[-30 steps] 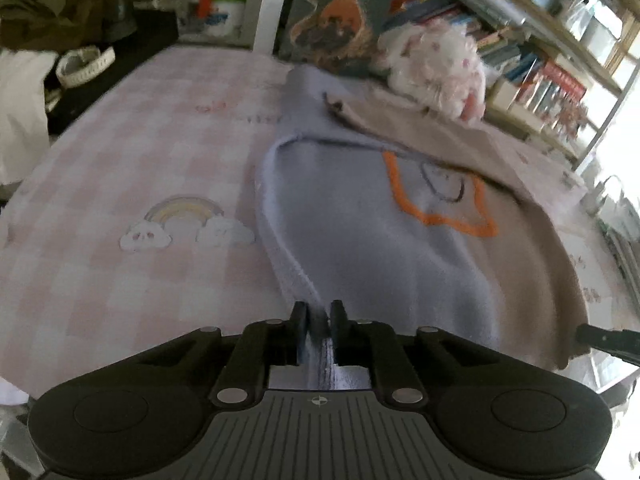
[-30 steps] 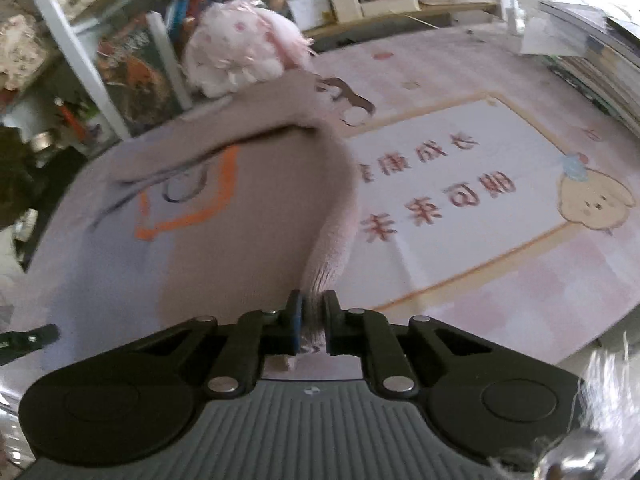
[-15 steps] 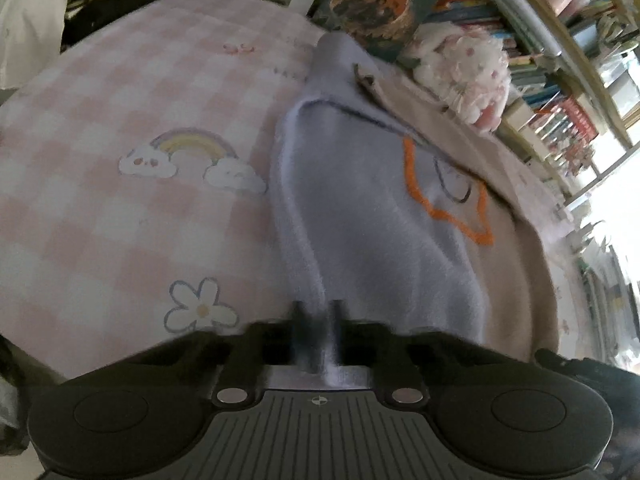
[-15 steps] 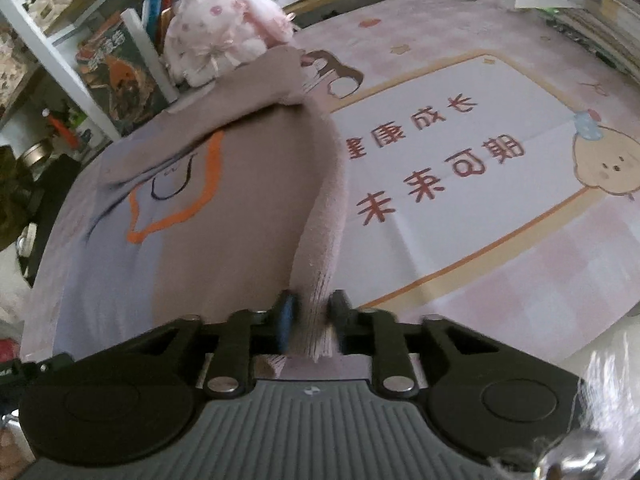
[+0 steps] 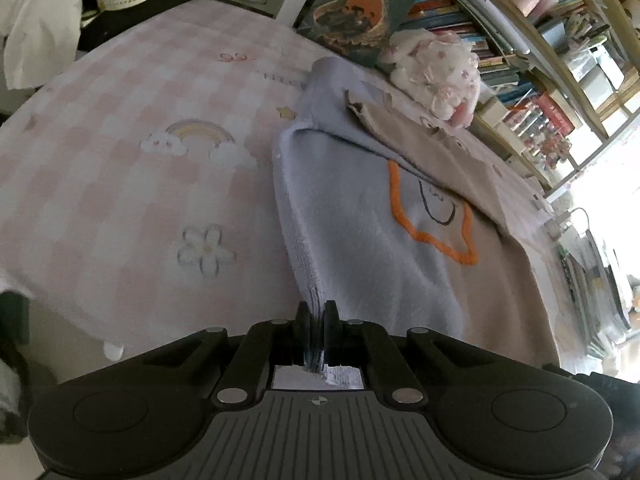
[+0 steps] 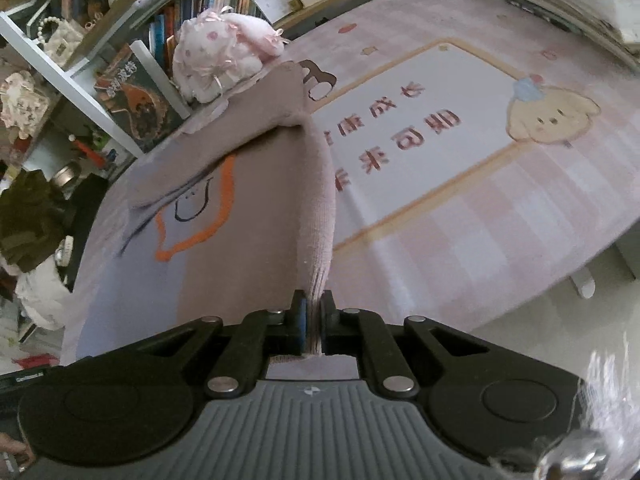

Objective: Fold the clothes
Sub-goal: 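Lift the hem with both grippers and fold it toward the collar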

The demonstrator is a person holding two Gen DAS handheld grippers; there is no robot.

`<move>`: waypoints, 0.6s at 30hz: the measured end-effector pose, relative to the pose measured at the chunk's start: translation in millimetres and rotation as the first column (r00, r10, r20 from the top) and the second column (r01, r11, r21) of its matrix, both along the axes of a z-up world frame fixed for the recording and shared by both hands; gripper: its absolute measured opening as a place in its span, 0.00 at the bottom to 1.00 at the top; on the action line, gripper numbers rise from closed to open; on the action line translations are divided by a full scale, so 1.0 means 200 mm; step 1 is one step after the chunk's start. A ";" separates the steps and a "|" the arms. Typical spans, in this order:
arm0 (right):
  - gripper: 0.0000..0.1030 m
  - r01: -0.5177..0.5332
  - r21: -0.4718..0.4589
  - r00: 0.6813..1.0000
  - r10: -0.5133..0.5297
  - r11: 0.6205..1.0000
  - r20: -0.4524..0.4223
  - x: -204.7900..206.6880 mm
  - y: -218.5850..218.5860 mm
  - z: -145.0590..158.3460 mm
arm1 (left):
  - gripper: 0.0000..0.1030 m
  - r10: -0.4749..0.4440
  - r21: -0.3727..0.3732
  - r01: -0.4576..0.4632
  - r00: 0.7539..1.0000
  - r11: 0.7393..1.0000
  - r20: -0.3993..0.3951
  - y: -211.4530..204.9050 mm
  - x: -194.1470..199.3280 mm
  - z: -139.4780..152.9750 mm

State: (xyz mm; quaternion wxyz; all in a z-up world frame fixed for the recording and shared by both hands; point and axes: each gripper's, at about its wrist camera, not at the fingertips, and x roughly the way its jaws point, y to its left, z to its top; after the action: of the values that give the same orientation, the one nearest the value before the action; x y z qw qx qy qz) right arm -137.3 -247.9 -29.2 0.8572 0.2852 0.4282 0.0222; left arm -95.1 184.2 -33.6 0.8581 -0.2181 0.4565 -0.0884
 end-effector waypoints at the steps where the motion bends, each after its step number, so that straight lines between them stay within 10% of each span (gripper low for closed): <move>1: 0.06 -0.003 0.005 1.000 0.003 1.000 -0.004 -0.03 -0.01 0.00 | 0.04 0.001 -0.002 -0.001 1.000 1.000 -0.003 -0.01 -0.03 0.00; 14: 0.06 -0.076 0.030 0.989 0.079 0.997 -0.127 -0.35 -0.11 -0.08 | 0.04 0.059 -0.128 -0.062 0.998 0.990 -0.027 -0.02 -0.31 -0.02; 18: 0.06 -0.077 0.087 0.996 0.081 0.993 -0.046 -0.34 -0.15 0.04 | 0.04 0.097 -0.222 -0.088 0.995 0.971 0.030 0.01 -0.29 0.04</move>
State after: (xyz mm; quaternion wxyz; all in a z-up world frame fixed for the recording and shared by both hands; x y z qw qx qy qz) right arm -206.3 -278.3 -21.6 0.8319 0.3049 0.4589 0.0673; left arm -153.0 186.8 -24.8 0.8410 -0.3312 0.4154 -0.1027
